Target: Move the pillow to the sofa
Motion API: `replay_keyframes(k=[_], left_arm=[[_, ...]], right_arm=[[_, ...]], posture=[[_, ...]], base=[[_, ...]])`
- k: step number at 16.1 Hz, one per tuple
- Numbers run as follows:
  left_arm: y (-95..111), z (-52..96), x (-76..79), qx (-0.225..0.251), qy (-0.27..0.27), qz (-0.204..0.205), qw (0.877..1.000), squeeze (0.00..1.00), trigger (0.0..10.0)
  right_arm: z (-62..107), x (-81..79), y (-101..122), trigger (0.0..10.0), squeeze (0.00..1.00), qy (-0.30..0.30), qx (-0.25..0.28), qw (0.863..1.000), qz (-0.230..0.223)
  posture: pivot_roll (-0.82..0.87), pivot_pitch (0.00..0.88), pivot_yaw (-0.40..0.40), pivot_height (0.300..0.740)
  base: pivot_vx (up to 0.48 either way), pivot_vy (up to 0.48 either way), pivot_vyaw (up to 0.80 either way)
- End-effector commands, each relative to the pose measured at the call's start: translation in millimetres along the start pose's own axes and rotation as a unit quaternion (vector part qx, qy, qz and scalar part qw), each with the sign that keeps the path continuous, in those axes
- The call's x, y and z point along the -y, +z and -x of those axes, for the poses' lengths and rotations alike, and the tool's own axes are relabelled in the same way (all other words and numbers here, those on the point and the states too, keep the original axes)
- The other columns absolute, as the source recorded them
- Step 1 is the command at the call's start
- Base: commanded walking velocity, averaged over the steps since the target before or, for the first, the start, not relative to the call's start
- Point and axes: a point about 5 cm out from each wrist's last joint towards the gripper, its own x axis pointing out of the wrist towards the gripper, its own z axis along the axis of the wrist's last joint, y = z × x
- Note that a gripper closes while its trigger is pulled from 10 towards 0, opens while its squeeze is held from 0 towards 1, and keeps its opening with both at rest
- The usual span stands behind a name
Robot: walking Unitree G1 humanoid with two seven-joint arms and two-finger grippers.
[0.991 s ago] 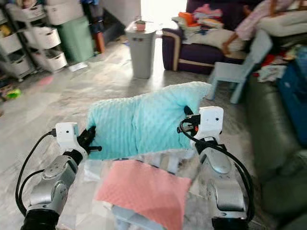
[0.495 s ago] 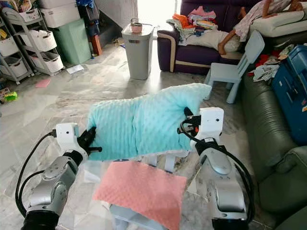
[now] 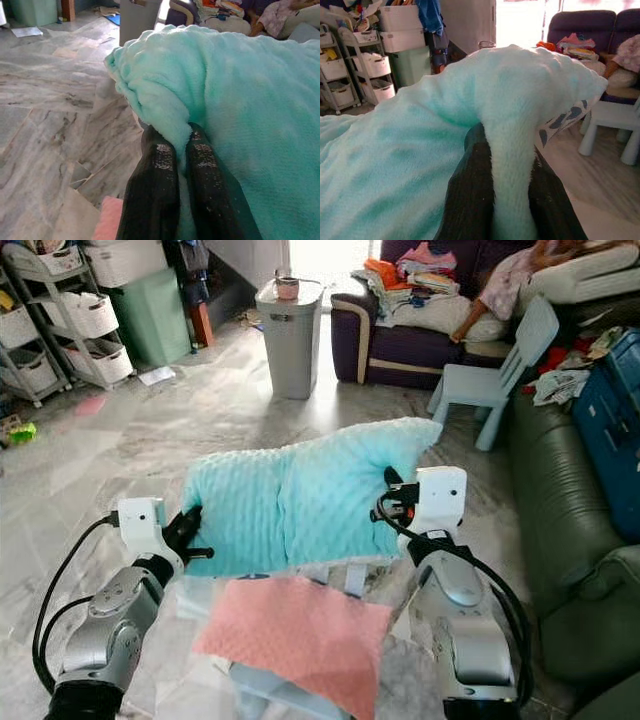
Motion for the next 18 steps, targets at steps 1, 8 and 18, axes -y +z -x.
replay_keyframes(k=[1,8,18], left_arm=[[4.4,-0.4,3.4,0.007,-0.011,-0.003,1.0,0.0,10.0],[4.6,-0.9,5.8,0.007,-0.014,0.01,1.0,0.0,10.0],[1.2,1.3,5.9,-0.001,-0.016,0.019,1.0,0.0,10.0]], right_arm=[[0.6,0.4,7.6,10.0,0.0,0.0,0.013,1.0,0.0],[-0.8,0.7,7.8,10.0,0.0,0.002,0.009,1.0,0.0],[0.8,-0.9,8.4,10.0,0.0,0.009,0.008,1.0,0.004]], posture=[[-0.15,0.0,0.028,0.74],[-0.16,0.0,0.024,0.74],[-0.16,0.0,0.018,0.74]], base=[[0.0,0.0,-0.8],[0.0,0.0,-0.8],[0.0,0.117,-0.56]])
